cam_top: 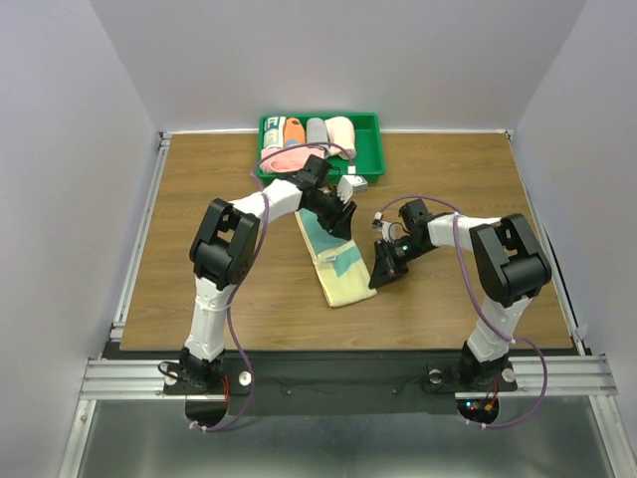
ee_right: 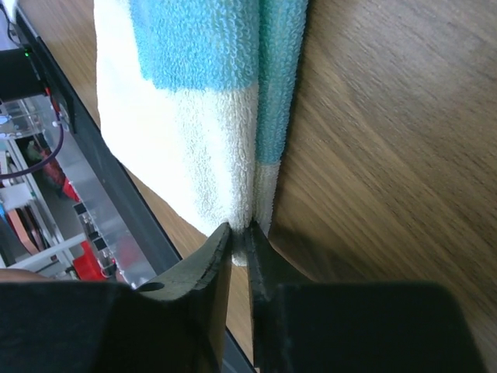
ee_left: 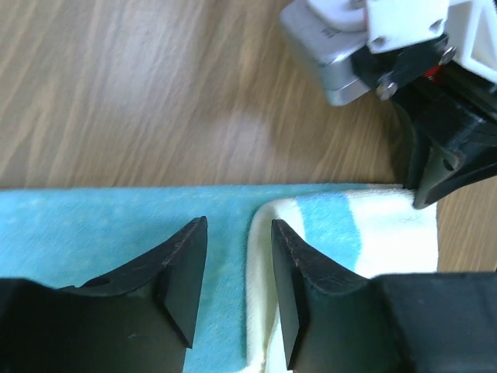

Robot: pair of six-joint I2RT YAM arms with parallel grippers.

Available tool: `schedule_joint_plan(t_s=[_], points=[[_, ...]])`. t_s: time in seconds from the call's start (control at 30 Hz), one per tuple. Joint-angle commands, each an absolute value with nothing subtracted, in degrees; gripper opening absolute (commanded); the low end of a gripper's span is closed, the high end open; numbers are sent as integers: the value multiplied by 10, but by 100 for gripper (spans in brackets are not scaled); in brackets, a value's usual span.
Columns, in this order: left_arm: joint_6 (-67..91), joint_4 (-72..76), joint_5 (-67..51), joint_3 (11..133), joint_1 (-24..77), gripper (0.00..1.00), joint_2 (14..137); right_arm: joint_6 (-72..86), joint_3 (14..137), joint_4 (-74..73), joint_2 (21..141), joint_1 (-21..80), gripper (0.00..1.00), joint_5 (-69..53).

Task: Roll the towels
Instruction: Fold the towel

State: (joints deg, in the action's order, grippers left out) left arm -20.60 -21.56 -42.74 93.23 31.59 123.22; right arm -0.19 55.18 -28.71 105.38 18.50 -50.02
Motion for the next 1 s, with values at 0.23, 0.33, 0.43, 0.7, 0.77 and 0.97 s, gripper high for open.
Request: schedule_joint_plan(t_s=[0.23,0.33,0.43,0.7,0.77,0.97], points=[[-199,-198,-355,823,272,41,1102,13,530,-268,1077,211,36,-559],[-190,-194,-363,833,258,34,1135,30,535,-254,1098,225,35,-572],[-191,-195,-366,868,249,29,1175,43,545,-246,1118,240,35,-581],[-199,-221,-364,981,240,28,1252,63,562,-237,1100,243,45,-561],[-200,-225,-367,995,232,31,1238,65,558,-241,1072,238,50,-540],[-236,-207,-359,921,217,78,1068,64,558,-264,933,227,72,-460]])
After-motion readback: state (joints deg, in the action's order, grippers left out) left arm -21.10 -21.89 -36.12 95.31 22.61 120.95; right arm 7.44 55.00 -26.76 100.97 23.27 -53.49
